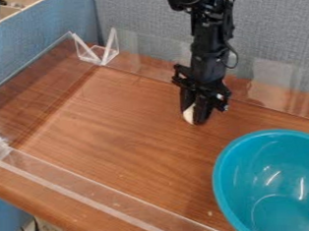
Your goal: Put the mushroom in the blue bowl
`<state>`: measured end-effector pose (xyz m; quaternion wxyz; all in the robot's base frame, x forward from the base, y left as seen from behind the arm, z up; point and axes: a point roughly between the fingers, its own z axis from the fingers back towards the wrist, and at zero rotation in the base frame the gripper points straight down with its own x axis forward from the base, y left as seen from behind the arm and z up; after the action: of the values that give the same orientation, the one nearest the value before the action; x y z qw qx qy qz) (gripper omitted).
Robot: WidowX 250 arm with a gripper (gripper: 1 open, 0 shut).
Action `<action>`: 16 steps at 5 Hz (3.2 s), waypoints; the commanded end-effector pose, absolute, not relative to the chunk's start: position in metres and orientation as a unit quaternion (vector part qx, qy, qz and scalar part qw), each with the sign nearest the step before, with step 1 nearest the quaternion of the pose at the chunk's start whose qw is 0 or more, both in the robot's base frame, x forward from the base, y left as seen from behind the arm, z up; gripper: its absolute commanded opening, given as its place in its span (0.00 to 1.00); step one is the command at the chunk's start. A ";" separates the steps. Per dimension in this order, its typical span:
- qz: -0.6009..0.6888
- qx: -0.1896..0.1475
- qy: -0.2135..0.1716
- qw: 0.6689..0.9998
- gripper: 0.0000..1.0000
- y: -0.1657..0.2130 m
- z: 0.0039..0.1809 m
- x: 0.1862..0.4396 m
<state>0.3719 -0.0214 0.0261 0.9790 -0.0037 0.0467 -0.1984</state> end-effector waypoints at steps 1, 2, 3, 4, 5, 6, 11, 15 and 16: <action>-0.201 -0.007 0.008 0.980 0.00 -0.024 0.055 0.377; -0.202 -0.012 -0.002 0.979 0.00 -0.024 0.065 0.376; -0.201 -0.015 -0.011 0.979 0.00 -0.024 0.075 0.375; -0.202 -0.018 -0.022 0.979 0.00 -0.023 0.086 0.374; -0.201 -0.017 -0.022 0.979 0.00 -0.022 0.086 0.375; -0.213 -0.018 -0.035 0.976 0.00 -0.030 0.097 0.377; -0.295 -0.023 -0.075 0.952 0.00 -0.084 0.129 0.377; -0.298 -0.028 -0.085 0.950 0.00 -0.077 0.125 0.380; -0.297 -0.029 -0.087 0.951 0.00 -0.074 0.124 0.380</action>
<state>0.3766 -0.0779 0.0851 0.9532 -0.0350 -0.0331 -0.2985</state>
